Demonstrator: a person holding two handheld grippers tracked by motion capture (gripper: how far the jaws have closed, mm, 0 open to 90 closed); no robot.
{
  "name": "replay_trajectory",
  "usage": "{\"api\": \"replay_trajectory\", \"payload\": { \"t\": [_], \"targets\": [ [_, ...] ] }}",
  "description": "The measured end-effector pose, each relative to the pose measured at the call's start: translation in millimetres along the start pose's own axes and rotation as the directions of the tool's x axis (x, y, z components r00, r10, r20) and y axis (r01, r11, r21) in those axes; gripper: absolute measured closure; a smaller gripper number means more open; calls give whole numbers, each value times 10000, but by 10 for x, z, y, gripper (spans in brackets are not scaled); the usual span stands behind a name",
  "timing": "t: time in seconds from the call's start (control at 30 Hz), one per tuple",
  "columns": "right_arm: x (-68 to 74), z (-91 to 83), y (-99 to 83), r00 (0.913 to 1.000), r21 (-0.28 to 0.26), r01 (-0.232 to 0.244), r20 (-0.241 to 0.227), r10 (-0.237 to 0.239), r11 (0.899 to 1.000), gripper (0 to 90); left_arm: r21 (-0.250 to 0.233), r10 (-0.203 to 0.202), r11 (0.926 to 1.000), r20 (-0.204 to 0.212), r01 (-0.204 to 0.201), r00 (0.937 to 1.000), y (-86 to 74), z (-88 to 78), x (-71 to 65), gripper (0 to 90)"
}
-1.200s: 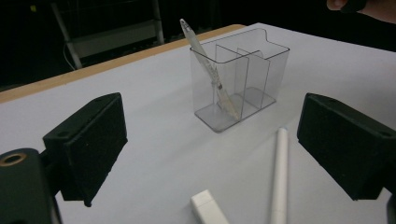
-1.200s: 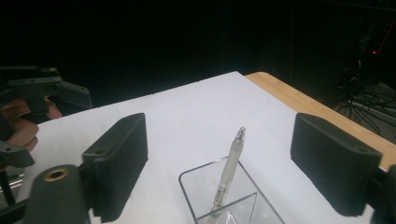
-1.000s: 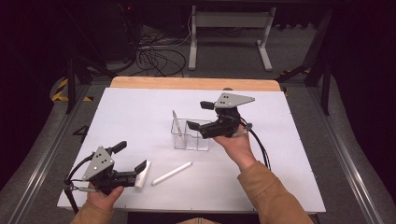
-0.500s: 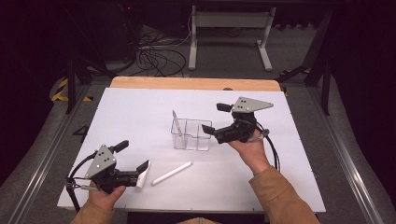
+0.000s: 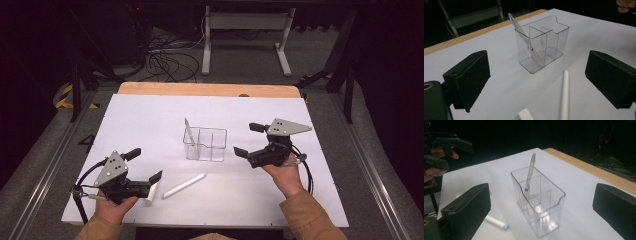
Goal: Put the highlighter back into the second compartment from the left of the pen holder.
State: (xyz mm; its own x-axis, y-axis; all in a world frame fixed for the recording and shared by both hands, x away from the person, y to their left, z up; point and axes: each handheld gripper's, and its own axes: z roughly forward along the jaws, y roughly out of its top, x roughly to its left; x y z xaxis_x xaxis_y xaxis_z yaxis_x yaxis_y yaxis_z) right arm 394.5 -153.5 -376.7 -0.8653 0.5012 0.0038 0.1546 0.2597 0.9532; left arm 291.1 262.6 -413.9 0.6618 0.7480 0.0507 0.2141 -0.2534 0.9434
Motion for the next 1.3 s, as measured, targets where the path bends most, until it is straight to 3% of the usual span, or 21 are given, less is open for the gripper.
{"api": "replay_trajectory", "payload": {
  "t": [0.07, 0.27, 0.47, 0.63, 0.97, 1.23, 1.3],
  "targets": [
    [-2, -64, -86, 10000, -142, -45, 25, 46, 9999, 18, -41, -38, 10000, 163, 39, 9999, 15, 2, 1, 67],
    [-45, -243, -383, 9984, 84, -447, 355, 444, 9990, 18, 108, -44, 9999, 395, 40, 9992, 63, 30, 0, 72],
    [-79, -371, -665, 9969, 316, -613, 508, 596, 9976, 18, 293, 220, 9993, 289, -229, 9993, 120, 44, -26, 73],
    [-86, -457, -866, 9948, 436, -790, 679, 759, 9959, 18, 452, 185, 9988, 337, -201, 9993, 151, 59, -27, 74],
    [-166, -546, -1091, 9894, 401, -1008, 1091, 959, 9941, 18, 837, 84, 9964, 573, -132, 9983, 210, 120, -12, 75],
    [-196, -513, -1161, 9890, 708, -1222, 920, 1155, 9900, 3, 858, -25, 9963, 789, -42, 9969, 246, 143, -15, 80],
    [-189, -513, -1161, 9899, 709, -1141, 931, 1073, 9909, 3, 896, 173, 9957, 702, -236, 9974, 258, 154, -31, 81]
  ]
}}
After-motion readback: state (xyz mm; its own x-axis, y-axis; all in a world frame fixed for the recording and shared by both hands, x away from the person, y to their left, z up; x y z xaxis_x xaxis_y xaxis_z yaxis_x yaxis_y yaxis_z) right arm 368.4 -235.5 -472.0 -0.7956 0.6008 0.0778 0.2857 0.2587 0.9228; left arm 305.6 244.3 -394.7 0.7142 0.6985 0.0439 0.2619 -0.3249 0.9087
